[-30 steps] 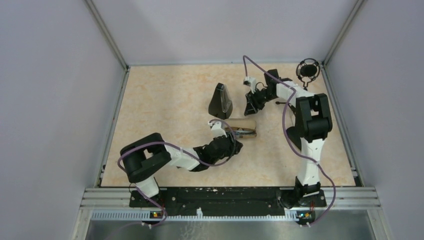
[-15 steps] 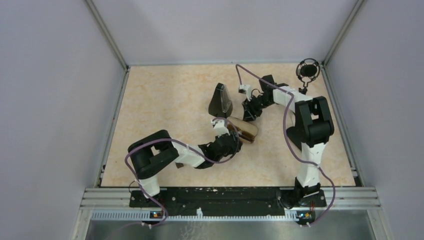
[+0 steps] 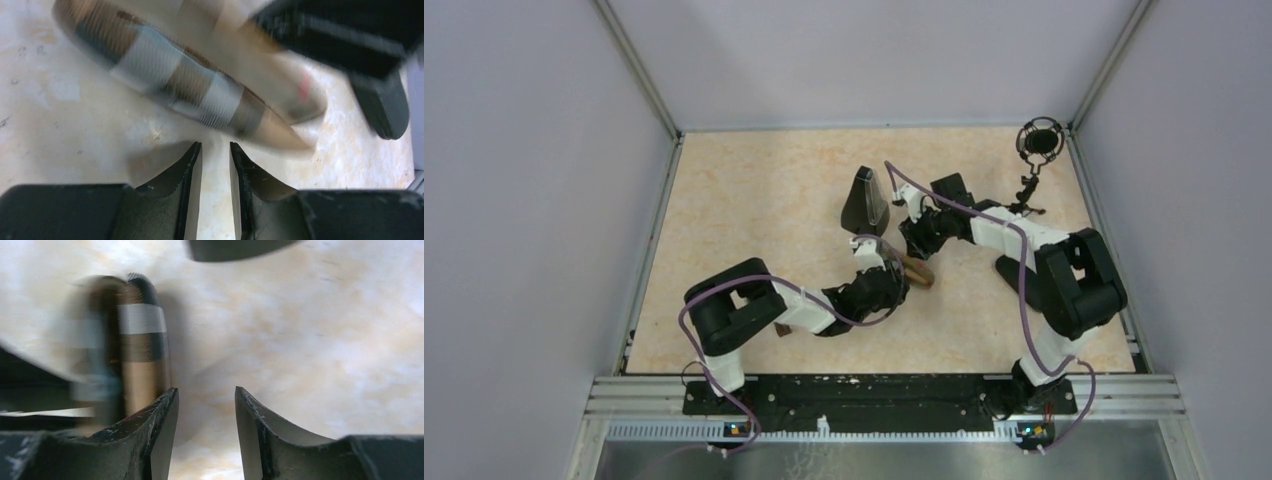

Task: Organize the sunglasses
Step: Close the sunglasses case at the center of the board, then reset both arms

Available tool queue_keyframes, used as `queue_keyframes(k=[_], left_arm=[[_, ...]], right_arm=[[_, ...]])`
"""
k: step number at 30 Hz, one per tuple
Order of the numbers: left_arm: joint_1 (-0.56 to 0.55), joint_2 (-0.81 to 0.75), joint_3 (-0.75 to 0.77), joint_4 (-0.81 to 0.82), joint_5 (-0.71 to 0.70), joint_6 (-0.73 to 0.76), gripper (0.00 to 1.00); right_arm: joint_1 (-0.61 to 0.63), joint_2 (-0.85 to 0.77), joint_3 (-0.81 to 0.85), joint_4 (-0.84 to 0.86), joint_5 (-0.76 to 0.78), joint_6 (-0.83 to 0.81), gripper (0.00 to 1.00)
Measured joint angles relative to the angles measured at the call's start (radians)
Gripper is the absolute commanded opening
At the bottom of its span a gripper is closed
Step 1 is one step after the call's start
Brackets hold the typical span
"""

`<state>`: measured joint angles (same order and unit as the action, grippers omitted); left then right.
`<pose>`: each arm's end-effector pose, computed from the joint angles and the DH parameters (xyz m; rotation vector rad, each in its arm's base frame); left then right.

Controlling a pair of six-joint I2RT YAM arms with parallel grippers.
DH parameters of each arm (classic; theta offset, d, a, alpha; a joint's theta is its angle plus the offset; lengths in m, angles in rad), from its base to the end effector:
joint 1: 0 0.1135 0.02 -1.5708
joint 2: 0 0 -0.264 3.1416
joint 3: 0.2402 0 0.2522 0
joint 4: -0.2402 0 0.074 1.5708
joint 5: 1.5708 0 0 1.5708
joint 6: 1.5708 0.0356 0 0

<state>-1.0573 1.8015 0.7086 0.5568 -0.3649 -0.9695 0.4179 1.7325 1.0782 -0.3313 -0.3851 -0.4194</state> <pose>0.1773 -0.2886 0.1258 -0.1324 2.1791 -0.8366 0.3167 0.1553 0.1834 -1.1577 2.2384 0.4899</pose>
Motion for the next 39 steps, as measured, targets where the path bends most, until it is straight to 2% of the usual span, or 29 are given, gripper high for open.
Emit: queue_keyframes(k=[6, 12, 17, 18, 19, 20, 24, 30, 35, 39], left_arm=[[0.003, 0.030, 0.023, 0.027, 0.008, -0.005, 0.33], [0.003, 0.030, 0.022, 0.027, 0.016, -0.016, 0.35], [0.004, 0.013, 0.000, 0.028, 0.064, -0.048, 0.35], [0.001, 0.002, -0.010, 0.024, 0.075, -0.054, 0.36], [-0.002, -0.008, -0.016, 0.016, 0.083, -0.058, 0.37], [-0.007, -0.019, -0.021, 0.001, 0.088, -0.061, 0.38], [-0.052, -0.081, -0.024, -0.085, 0.107, -0.052, 0.45], [-0.073, -0.200, 0.001, -0.319, 0.085, 0.034, 0.54], [-0.068, -0.333, 0.029, -0.515, 0.022, 0.159, 0.71], [-0.037, -0.457, 0.060, -0.643, -0.023, 0.267, 0.86]], right_arm=[[0.093, -0.065, -0.016, -0.025, -0.064, 0.072, 0.46], [0.080, -0.065, -0.005, -0.050, -0.092, 0.111, 0.47], [0.021, -0.073, 0.003, -0.125, -0.156, 0.134, 0.55], [0.008, -0.080, 0.003, -0.145, -0.163, 0.135, 0.60], [-0.004, -0.089, 0.003, -0.158, -0.168, 0.135, 0.90], [-0.015, -0.103, 0.003, -0.169, -0.171, 0.136, 0.98], [-0.057, -0.206, -0.007, -0.178, -0.177, 0.141, 0.99], [-0.094, -0.486, -0.108, -0.099, -0.156, 0.146, 0.99], [-0.095, -0.674, -0.263, 0.035, -0.097, 0.197, 0.99], [-0.095, -0.724, -0.313, 0.072, -0.032, 0.248, 0.99]])
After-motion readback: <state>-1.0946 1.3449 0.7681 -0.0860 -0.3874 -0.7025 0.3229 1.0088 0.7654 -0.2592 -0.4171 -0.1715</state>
